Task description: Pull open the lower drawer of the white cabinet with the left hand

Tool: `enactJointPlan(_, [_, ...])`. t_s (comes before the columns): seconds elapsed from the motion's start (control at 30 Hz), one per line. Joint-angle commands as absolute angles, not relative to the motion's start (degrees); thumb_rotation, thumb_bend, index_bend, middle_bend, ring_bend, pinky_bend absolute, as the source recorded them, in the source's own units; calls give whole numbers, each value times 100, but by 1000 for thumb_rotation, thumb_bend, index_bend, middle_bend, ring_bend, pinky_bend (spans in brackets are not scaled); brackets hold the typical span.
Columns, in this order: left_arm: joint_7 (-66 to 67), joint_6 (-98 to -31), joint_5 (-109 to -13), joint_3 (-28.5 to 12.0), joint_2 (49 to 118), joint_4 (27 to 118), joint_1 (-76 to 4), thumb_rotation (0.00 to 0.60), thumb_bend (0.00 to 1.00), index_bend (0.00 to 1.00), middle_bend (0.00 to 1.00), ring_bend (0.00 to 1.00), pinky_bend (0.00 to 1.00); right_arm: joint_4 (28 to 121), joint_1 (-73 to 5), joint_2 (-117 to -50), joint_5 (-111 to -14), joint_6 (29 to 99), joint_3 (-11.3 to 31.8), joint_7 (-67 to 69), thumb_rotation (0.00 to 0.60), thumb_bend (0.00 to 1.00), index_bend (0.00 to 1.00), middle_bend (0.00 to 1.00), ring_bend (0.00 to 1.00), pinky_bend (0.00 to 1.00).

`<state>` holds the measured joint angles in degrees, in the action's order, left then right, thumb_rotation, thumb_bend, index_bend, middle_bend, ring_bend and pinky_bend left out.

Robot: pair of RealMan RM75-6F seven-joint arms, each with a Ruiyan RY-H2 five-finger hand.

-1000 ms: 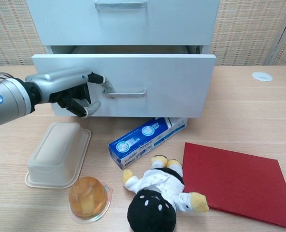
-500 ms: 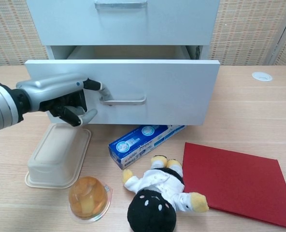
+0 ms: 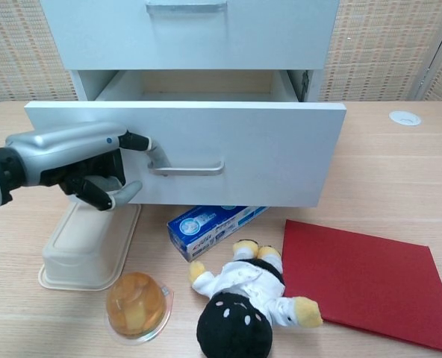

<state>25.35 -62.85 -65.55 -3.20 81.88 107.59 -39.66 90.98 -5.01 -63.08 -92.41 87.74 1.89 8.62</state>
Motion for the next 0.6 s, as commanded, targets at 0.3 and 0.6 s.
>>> enactJointPlan(0.3, [2567, -6408, -6871, -100, 7987, 11134, -3753, 600, 548, 317, 1000, 1000, 1000, 9126, -481, -6296, -9263, 8802, 174, 840, 600, 334, 260, 225, 126, 156])
enactJointPlan(0.6, [2389, -6961, -7699, -5, 7788, 11401, -3412, 600, 547, 320, 977, 1000, 1000, 9150, -475, -6283, -9276, 8826, 181, 822, 600, 334, 260, 225, 126, 155])
